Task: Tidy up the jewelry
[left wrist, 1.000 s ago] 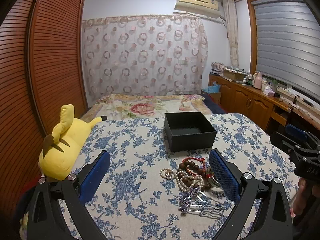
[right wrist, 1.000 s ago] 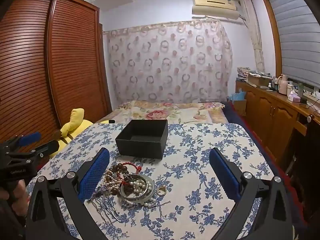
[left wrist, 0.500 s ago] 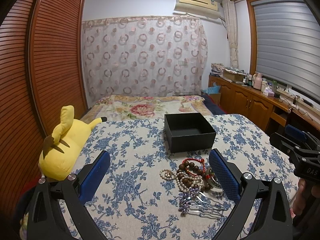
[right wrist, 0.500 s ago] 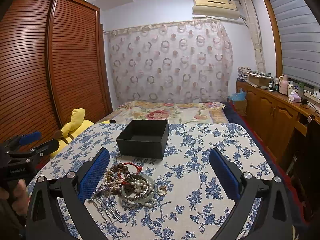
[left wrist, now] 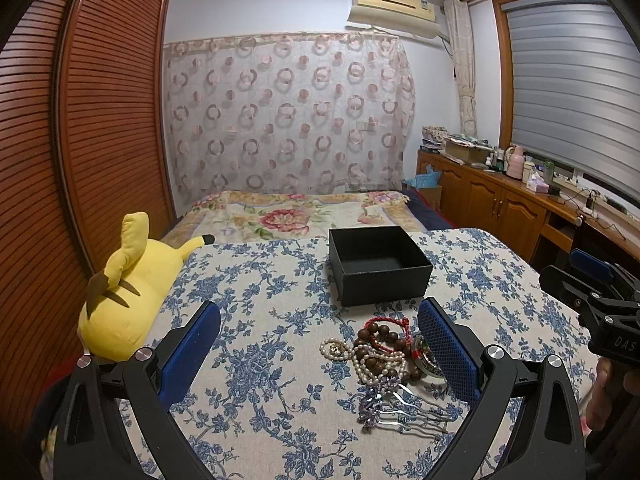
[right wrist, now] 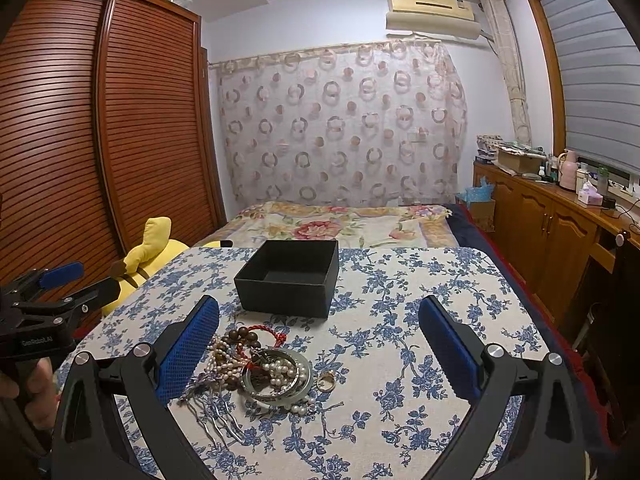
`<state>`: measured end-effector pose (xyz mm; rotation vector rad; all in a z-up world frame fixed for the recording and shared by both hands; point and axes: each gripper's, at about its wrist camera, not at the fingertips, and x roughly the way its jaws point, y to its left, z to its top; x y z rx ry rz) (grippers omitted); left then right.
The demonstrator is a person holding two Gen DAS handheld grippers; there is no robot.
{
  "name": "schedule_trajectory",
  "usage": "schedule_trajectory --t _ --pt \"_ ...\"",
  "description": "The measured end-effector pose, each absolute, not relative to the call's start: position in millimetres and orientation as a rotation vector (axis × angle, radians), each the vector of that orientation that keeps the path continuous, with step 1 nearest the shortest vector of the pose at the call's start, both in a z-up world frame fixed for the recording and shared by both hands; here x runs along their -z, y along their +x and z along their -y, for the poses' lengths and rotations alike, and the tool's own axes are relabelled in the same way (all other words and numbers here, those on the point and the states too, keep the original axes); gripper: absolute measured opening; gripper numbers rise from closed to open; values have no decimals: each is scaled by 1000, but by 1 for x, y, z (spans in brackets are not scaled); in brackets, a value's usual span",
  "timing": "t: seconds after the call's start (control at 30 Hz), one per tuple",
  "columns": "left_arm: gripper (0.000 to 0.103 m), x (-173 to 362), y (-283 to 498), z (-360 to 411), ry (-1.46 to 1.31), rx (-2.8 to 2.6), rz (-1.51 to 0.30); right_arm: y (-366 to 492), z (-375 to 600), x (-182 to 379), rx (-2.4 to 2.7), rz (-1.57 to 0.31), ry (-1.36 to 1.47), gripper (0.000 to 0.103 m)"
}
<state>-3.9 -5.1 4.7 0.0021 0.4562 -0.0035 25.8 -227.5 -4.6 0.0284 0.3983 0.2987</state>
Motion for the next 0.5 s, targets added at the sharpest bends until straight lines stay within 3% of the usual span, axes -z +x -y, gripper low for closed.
schedule_trajectory --t 0.5 --pt "95 -5 -4 5 3 3 -455 26 228 5 -298 -398 30 101"
